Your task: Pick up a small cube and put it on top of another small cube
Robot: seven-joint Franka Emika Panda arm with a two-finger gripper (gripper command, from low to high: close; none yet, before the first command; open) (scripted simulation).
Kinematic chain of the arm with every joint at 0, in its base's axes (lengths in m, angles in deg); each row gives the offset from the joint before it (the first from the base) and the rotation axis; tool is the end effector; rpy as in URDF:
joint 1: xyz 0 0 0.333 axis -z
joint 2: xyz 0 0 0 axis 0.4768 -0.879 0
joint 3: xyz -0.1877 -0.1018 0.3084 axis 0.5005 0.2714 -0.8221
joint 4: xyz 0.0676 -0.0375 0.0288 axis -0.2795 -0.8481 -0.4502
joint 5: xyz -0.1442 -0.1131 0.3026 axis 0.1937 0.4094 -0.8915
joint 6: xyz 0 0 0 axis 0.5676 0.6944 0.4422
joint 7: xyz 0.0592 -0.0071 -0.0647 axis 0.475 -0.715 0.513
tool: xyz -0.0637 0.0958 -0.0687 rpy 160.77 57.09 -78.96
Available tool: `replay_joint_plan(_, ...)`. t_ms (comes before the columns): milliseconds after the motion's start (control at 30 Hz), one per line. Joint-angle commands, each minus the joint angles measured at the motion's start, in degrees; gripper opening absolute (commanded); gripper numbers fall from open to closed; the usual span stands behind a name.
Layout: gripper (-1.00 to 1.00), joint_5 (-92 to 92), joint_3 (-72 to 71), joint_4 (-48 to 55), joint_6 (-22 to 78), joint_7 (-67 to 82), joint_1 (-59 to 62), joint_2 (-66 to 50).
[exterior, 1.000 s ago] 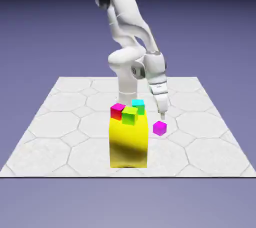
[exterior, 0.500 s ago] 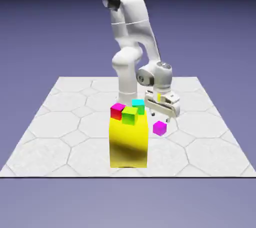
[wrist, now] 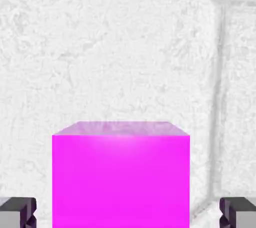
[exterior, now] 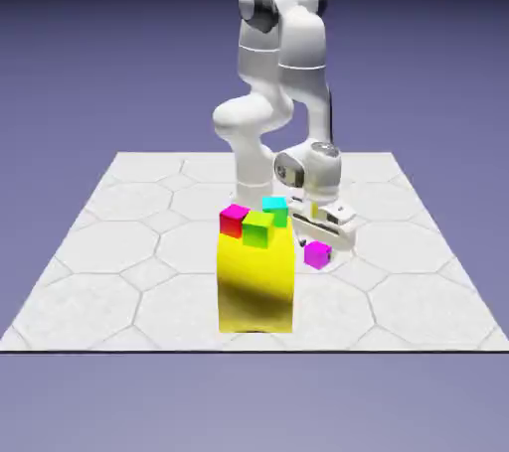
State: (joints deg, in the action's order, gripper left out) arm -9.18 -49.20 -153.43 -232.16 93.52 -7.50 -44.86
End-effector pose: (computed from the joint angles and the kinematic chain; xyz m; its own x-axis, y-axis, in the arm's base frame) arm 0.2403 0.1736 0.2054 -0.0533 0.9986 -0.0004 0.9986 0.0533 -0.0013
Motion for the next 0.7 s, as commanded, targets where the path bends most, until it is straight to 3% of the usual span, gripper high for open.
replay_joint_plan(0,0.00,-1.1,-2.1,0.1,-1.0,0.7,1.7,-1.1)
replay_joint_plan(33,0.00,-1.8,-3.5,0.2,-1.6,1.1,2.9,-1.9)
replay_joint_plan(67,-1.00,-1.8,-3.5,0.2,-1.6,1.1,2.9,-1.9)
replay_joint_plan(667,-1.00,16.1,31.8,-1.8,14.8,-10.2,-26.0,17.5)
